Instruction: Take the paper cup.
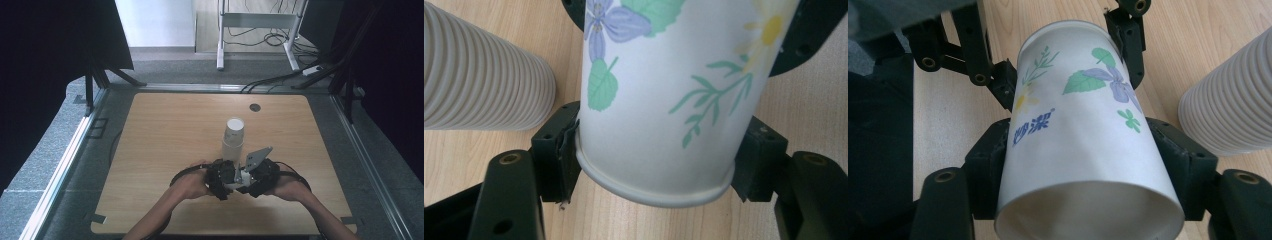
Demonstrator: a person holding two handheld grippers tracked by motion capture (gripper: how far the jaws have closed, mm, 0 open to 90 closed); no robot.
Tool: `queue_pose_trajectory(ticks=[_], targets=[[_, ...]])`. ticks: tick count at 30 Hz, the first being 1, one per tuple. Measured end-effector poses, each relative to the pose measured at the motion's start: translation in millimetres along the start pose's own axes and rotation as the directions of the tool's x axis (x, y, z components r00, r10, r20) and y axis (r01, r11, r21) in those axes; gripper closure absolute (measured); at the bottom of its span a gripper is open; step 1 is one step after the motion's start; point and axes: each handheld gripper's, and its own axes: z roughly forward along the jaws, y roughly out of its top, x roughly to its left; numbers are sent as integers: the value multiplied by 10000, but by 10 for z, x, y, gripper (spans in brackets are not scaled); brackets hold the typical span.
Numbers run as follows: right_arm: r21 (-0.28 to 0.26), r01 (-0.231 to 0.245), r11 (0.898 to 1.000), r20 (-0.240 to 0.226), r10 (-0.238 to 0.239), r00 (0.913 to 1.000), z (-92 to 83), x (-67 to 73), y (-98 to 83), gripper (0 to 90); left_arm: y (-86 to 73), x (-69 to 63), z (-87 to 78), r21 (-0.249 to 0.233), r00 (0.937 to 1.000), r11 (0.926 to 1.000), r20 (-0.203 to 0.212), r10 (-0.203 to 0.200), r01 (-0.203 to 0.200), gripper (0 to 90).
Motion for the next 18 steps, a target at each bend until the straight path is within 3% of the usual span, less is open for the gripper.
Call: queue_pose_trajectory(ticks=[1, 3, 8, 11, 16, 17, 18], targets=[[1, -46, 10000, -7, 46, 10000, 0, 4, 0, 341, -2, 15, -9, 125, 9999, 9998, 11, 172, -172, 309], [-45, -168, 9998, -8, 168, 9999, -7, 11, 2, 354, -9, 23, -16, 14, 9999, 10000, 107, 50, -50, 290], [-327, -275, 9991, -65, 273, 9996, -52, 9, -4, 361, -48, 61, -71, -539, 9990, 9978, 260, -369, 383, 189], [-702, -380, 9968, -100, 374, 9993, -124, -3, -30, 362, -93, 95, -132, -1040, 9966, 9923, 543, -614, 668, 153], [-1188, -485, 9917, -148, 470, 9988, -200, -10, -65, 363, -193, 134, -224, -2056, 9904, 9708, 869, -1073, 1232, 141], [-1316, -473, 9902, -149, 457, 9988, -217, -10, -74, 364, -216, 136, -243, -2313, 9881, 9626, 943, -1219, 1409, 140], [-1558, -514, 9864, -200, 489, 9986, -246, -5, -92, 364, -264, 146, -277, -2794, 9838, 9450, 1035, -1462, 1699, 140]])
